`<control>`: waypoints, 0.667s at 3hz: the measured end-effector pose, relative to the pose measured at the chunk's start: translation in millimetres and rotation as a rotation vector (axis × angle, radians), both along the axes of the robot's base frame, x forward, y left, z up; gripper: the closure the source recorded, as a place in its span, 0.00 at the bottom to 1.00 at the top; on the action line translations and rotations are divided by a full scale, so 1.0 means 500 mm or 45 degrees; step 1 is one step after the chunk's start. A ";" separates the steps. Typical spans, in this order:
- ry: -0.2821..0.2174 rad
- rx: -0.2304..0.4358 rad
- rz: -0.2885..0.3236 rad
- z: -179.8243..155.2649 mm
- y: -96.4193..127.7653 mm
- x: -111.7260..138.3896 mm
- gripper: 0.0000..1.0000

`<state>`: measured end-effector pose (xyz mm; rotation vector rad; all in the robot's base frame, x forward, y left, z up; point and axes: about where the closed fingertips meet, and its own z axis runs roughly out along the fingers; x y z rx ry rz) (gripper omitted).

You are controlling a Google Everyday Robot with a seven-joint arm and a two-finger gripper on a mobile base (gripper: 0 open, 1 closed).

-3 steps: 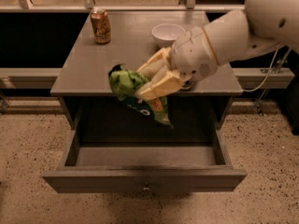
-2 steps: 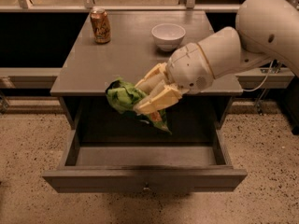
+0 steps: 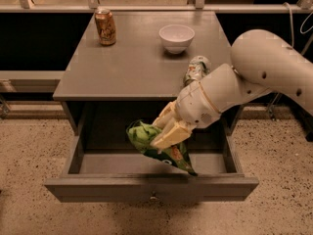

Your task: Place green rice chip bag into top drawer

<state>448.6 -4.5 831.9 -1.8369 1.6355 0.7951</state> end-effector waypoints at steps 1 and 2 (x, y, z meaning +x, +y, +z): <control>-0.036 -0.202 -0.121 -0.108 -0.045 0.016 1.00; -0.093 -0.382 -0.266 -0.197 -0.076 0.088 1.00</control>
Offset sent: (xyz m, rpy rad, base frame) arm 0.0983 -0.0659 -0.1577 -0.5475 -0.1474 -0.3611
